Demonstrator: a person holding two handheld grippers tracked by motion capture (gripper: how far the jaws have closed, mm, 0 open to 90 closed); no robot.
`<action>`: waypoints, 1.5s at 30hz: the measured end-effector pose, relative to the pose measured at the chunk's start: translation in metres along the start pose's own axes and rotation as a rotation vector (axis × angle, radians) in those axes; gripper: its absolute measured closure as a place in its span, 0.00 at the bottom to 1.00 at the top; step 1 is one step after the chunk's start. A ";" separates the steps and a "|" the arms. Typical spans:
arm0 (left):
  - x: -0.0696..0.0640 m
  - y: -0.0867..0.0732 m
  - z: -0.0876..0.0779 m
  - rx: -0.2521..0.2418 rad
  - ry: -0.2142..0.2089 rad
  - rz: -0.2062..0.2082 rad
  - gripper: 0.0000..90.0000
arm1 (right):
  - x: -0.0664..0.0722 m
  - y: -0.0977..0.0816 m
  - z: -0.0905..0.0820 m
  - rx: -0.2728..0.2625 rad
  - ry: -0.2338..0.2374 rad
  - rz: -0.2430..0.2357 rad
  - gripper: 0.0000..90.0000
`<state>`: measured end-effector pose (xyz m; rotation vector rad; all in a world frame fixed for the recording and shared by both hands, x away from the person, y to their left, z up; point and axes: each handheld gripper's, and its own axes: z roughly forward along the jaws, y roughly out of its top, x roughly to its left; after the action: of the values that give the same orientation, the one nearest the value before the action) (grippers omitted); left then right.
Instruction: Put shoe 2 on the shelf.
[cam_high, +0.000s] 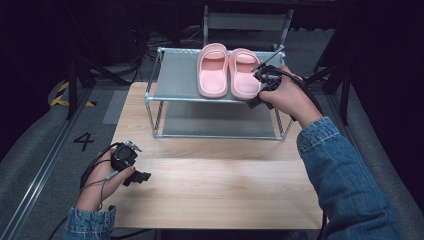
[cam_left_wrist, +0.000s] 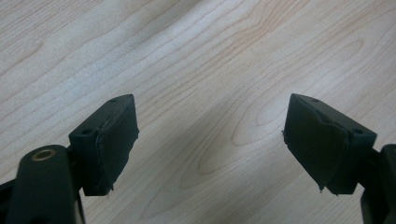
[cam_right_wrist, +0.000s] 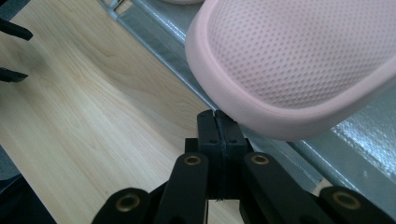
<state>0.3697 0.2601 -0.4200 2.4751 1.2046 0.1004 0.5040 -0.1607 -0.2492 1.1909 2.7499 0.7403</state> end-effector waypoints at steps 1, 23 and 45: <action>0.000 0.000 -0.001 0.001 0.002 0.003 0.20 | 0.000 0.002 0.002 -0.001 0.009 0.005 1.00; 0.001 -0.001 0.000 0.000 0.001 0.005 0.20 | -0.009 0.009 0.015 0.033 0.067 0.086 0.93; 0.001 -0.001 -0.004 -0.019 0.008 0.003 0.20 | -0.005 -0.050 -0.049 -0.159 -0.013 0.039 0.85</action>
<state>0.3683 0.2626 -0.4168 2.4626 1.1981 0.1222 0.4622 -0.2133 -0.2294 1.2153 2.6071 0.9316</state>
